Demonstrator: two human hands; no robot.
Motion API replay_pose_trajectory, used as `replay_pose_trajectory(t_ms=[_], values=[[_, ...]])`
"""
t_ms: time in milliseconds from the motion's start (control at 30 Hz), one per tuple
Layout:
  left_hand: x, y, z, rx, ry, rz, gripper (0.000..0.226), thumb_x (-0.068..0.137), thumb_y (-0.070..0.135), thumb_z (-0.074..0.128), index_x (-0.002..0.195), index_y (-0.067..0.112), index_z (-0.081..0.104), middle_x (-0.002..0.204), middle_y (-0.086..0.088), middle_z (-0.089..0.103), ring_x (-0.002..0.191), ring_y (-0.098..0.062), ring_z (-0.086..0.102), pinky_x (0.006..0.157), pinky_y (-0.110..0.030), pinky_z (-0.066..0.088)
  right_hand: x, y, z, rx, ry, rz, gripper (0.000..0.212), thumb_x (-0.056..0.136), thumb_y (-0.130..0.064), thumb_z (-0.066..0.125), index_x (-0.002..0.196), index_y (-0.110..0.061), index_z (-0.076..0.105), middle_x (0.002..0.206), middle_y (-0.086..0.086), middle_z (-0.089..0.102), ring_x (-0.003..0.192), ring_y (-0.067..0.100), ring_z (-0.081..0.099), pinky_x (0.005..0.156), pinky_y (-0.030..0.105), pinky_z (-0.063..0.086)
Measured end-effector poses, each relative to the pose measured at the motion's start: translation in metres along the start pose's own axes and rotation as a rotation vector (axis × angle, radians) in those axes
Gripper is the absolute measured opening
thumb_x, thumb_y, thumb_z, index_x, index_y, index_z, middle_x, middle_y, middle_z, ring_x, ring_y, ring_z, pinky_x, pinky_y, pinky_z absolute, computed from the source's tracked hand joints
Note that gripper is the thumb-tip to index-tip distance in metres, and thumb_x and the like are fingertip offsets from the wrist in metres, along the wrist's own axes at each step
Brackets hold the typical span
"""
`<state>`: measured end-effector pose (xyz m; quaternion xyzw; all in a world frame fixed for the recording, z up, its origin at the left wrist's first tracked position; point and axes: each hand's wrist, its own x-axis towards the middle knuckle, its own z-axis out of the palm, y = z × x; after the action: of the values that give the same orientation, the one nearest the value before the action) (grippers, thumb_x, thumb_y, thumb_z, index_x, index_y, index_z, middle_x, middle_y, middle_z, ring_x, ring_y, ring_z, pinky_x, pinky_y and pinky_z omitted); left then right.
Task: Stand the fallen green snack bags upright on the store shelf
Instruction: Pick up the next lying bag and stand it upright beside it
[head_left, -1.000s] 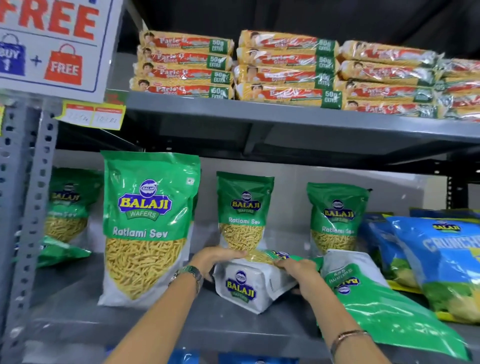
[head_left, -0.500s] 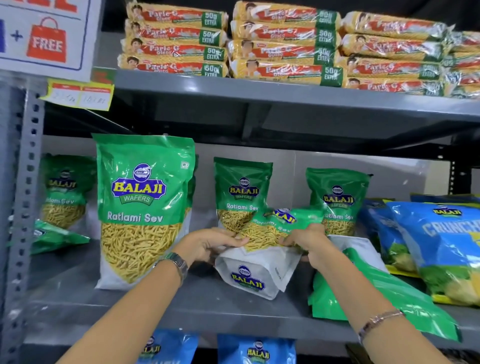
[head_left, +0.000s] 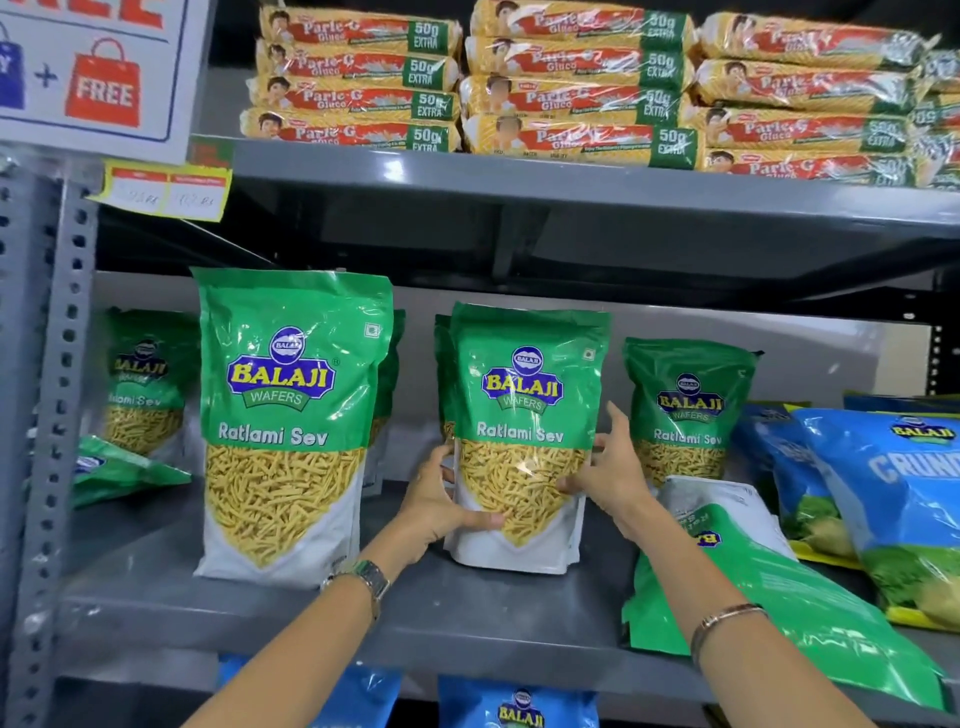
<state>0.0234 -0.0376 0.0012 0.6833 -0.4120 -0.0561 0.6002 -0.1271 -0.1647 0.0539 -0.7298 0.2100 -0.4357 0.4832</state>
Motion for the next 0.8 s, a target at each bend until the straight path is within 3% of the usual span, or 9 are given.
replay_pose_trajectory(t_ms=[100, 167, 267, 333, 433, 567, 633, 700, 800], values=[[-0.003, -0.007, 0.004, 0.002, 0.003, 0.048, 0.105, 0.038, 0.025, 0.093, 0.127, 0.022, 0.036, 0.132, -0.008, 0.047, 0.118, -0.023, 0.046, 0.101, -0.043, 0.042, 0.001, 0.011, -0.004, 0.018, -0.013, -0.004, 0.115, 0.058, 0.026, 0.07, 0.149, -0.014, 0.011, 0.111, 0.007, 0.05, 0.113, 0.031, 0.053, 0.092, 0.053, 0.05], [-0.003, -0.002, 0.004, 0.011, 0.008, 0.057, 0.105, 0.037, 0.04, 0.091, 0.126, 0.022, 0.038, 0.132, -0.005, 0.047, 0.118, -0.022, 0.047, 0.101, -0.043, 0.042, 0.005, 0.015, -0.011, 0.044, -0.032, -0.003, 0.1, 0.06, 0.025, 0.068, 0.143, -0.011, 0.025, 0.104, 0.005, 0.053, 0.097, 0.024, 0.056, 0.075, 0.038, 0.053], [-0.002, 0.022, 0.002, -0.193, 0.193, 0.135, 0.085, 0.057, 0.061, 0.067, 0.128, 0.022, 0.041, 0.131, -0.002, 0.048, 0.111, -0.013, 0.049, 0.083, -0.02, 0.043, 0.013, 0.017, -0.021, 0.099, -0.04, 0.041, 0.064, 0.07, 0.016, 0.06, 0.128, -0.008, 0.047, 0.115, 0.015, 0.062, 0.105, 0.028, 0.059, 0.088, 0.04, 0.051], [0.009, 0.045, -0.004, -0.351, 0.331, 0.187, 0.065, 0.078, 0.056, 0.054, 0.13, 0.021, 0.042, 0.127, 0.004, 0.049, 0.111, -0.012, 0.048, 0.077, -0.013, 0.034, 0.017, 0.017, -0.024, 0.176, -0.029, 0.064, 0.045, 0.076, 0.008, 0.054, 0.119, -0.008, 0.056, 0.1, 0.007, 0.069, 0.098, 0.023, 0.06, 0.087, 0.036, 0.046], [0.04, 0.082, -0.016, -0.462, 0.393, 0.167, 0.055, 0.089, 0.051, 0.041, 0.132, 0.016, 0.044, 0.126, 0.006, 0.05, 0.119, -0.014, 0.046, 0.091, -0.021, 0.03, 0.02, 0.015, -0.025, 0.226, -0.004, 0.072, 0.026, 0.086, -0.004, 0.049, 0.107, -0.013, 0.062, 0.091, 0.0, 0.068, 0.088, 0.016, 0.06, 0.079, 0.032, 0.042], [0.077, 0.121, -0.024, -0.549, 0.414, 0.041, 0.028, 0.09, 0.045, 0.048, 0.087, 0.017, 0.054, 0.074, 0.008, 0.047, 0.065, -0.006, 0.042, 0.067, -0.02, 0.036, 0.023, 0.018, -0.021, 0.218, 0.06, 0.012, 0.012, 0.093, -0.009, 0.051, 0.102, -0.011, 0.059, 0.1, 0.006, 0.063, 0.09, 0.016, 0.057, 0.067, 0.017, 0.043], [0.09, 0.127, -0.022, -0.526, 0.452, 0.011, 0.027, 0.088, 0.038, 0.054, 0.087, 0.012, 0.061, 0.066, 0.006, 0.048, 0.059, -0.007, 0.04, 0.067, -0.023, 0.037, 0.024, 0.021, -0.019, 0.223, 0.068, -0.031, 0.009, 0.093, -0.008, 0.051, 0.1, -0.009, 0.056, 0.097, 0.006, 0.061, 0.079, 0.011, 0.056, 0.058, 0.009, 0.044], [0.097, 0.128, -0.021, -0.466, 0.531, 0.01, 0.027, 0.089, 0.03, 0.055, 0.099, 0.006, 0.065, 0.07, 0.003, 0.057, 0.062, -0.009, 0.048, 0.064, -0.023, 0.043, 0.025, 0.023, -0.02, 0.196, 0.065, -0.06, 0.006, 0.094, -0.008, 0.05, 0.098, -0.008, 0.055, 0.096, 0.009, 0.06, 0.078, 0.012, 0.055, 0.061, 0.011, 0.043], [0.1, 0.13, -0.02, -0.417, 0.618, 0.017, 0.024, 0.09, 0.024, 0.055, 0.103, 0.007, 0.065, 0.1, -0.01, 0.069, 0.088, -0.024, 0.062, 0.087, -0.035, 0.051, 0.028, 0.026, -0.023, 0.126, 0.07, -0.1, 0.005, 0.093, -0.009, 0.052, 0.096, -0.006, 0.055, 0.095, 0.012, 0.059, 0.083, 0.017, 0.052, 0.067, 0.021, 0.04]])
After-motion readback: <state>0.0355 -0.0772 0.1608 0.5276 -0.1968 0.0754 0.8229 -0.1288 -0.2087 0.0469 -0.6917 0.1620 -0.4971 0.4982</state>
